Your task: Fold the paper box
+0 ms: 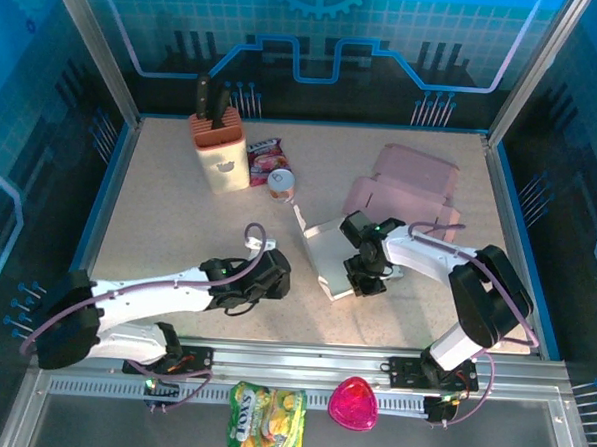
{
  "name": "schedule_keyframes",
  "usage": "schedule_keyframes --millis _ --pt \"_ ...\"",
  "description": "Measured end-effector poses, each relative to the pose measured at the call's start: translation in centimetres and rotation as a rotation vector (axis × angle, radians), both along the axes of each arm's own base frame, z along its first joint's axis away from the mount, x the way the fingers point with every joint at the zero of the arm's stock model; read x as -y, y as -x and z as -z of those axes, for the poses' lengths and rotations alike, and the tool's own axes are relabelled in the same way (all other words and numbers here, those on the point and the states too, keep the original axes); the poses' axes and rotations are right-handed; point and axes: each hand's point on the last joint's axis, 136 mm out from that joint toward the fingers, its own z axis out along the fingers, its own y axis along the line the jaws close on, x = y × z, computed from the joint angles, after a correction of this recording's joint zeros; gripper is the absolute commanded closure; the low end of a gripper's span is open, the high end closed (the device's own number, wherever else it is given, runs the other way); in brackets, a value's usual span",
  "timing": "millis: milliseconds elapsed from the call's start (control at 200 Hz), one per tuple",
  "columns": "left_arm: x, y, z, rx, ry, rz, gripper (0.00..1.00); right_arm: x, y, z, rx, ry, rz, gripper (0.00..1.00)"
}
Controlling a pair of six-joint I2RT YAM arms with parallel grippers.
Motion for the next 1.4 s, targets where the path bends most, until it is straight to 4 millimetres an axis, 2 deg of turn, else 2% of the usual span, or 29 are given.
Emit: schedule_keyframes --millis 110,225,295,395,470,545,620,710,935,1035,1176,1286,1396 --pt "0.9 -0.4 0.1 0.012 0.024 0.002 0.55 -0.6 1.2 1.3 -0.028 -0.04 0.019 0.75" --pt "1.6 -0.8 -0.4 0.034 0.058 -0.001 0.53 -1.5 1.0 0.7 0.012 -0.079 -0.015 0.53" --pt "1.9 -1.1 -0.8 0.049 0.076 0.0 0.52 -1.6 0.4 -0.5 0.086 -0.084 -0.052 0.42" --pt "2.4 -1.3 -1.5 0.072 0.105 0.005 0.5 -1.2 -0.5 -4.0 0.258 -0.091 -0.127 0.34" --pt "2.6 -1.5 -2.2 0.09 0.127 0.008 0.48 -0.3 -1.4 -7.3 0.418 -0.08 -0.193 0.32" --pt "2.9 -1.7 -2.8 0.108 0.143 0.016 0.47 0.5 -2.6 -10.5 0.602 -0.058 -0.312 0.35" --pt "3.1 -1.8 -3.2 0.121 0.154 0.021 0.46 0.2 -3.7 -13.5 0.774 -0.057 -0.466 0.37" --pt "3.1 -1.9 -3.3 0.126 0.155 0.025 0.45 -1.6 -4.6 -16.5 0.94 -0.081 -0.672 0.35" --pt "3.5 -2.1 -3.9 0.134 0.167 0.027 0.44 -8.5 -6.7 -21.6 1.056 -0.108 -1.093 0.4" --pt "3.6 -2.1 -4.0 0.136 0.169 0.026 0.44 -10.7 -6.9 -21.9 1.053 -0.11 -1.207 0.42" --pt "3.5 -2.1 -4.0 0.136 0.164 0.03 0.44 -13.0 -7.0 -20.3 0.978 -0.105 -1.32 0.49" --pt "3.3 -2.1 -3.8 0.138 0.146 0.034 0.44 -13.8 -7.1 -18.4 0.901 -0.079 -1.362 0.53" --pt "3.0 -1.9 -3.5 0.128 0.129 0.034 0.44 -13.8 -7.3 -17.6 0.856 -0.04 -1.381 0.54"
